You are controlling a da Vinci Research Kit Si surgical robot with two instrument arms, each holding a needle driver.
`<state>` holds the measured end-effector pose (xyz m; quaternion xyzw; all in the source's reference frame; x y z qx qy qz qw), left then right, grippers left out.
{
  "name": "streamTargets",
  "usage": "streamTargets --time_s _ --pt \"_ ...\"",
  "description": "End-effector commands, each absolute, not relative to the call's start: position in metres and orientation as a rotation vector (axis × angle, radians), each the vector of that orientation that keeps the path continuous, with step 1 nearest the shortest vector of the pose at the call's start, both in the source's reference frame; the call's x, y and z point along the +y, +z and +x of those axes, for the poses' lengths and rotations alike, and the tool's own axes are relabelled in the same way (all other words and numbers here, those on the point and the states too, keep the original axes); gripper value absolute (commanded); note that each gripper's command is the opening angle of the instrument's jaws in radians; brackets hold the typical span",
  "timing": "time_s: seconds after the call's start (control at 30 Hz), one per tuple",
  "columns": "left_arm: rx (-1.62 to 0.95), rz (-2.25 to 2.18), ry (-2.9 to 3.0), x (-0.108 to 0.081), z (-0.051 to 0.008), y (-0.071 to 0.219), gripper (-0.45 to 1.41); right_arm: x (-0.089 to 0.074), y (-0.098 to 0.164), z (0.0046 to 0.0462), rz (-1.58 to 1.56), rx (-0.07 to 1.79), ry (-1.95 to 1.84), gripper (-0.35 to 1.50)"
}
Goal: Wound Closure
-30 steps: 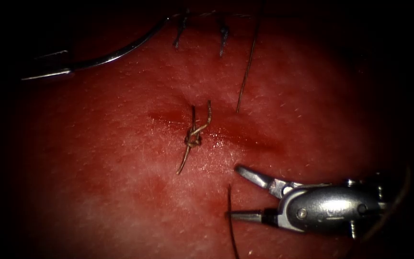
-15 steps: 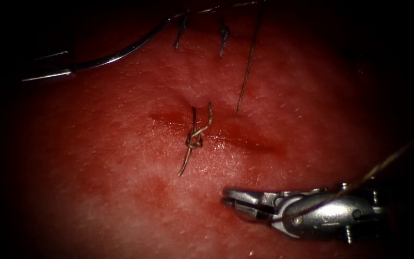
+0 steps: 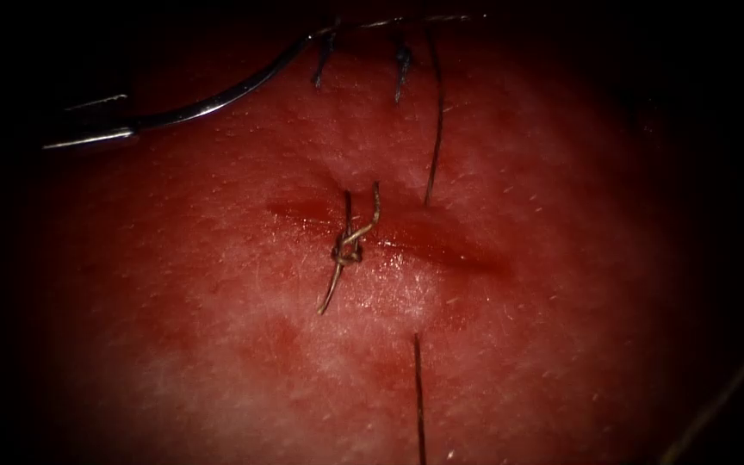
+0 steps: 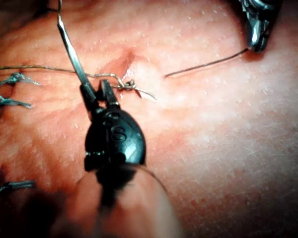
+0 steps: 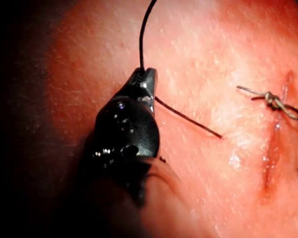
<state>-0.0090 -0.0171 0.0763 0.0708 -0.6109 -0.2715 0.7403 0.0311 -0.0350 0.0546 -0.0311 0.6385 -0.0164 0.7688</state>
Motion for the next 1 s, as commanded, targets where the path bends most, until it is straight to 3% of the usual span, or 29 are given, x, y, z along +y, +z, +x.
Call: streamTargets --time_s 0.03,0.23,0.27,0.3,0.43,1.0 --pt "-1.339 0.156 -0.596 -0.018 -0.0095 0.077 -0.23 -0.037 0.054 0.032 -0.056 1.393 -0.045 -0.35" --pt "-1.342 0.158 -0.594 -0.018 -0.0096 0.077 -0.23 -0.038 0.052 0.0324 -0.047 1.399 -0.061 -0.35" --pt "-1.342 0.158 -0.594 -0.018 -0.0096 0.077 -0.23 -0.038 0.052 0.0325 -0.047 1.398 -0.059 -0.21" --pt "-1.342 0.158 -0.594 -0.018 -0.0096 0.077 -0.23 -0.038 0.052 0.0325 -0.047 1.397 -0.057 0.17" --pt "-1.34 0.16 -0.593 -0.018 -0.0098 0.077 -0.23 -0.034 0.055 0.0325 -0.06 1.372 -0.036 1.03" --pt "-1.339 0.163 -0.591 -0.018 -0.0097 0.077 -0.23 -0.028 0.067 0.0335 -0.166 1.269 -0.024 1.03"
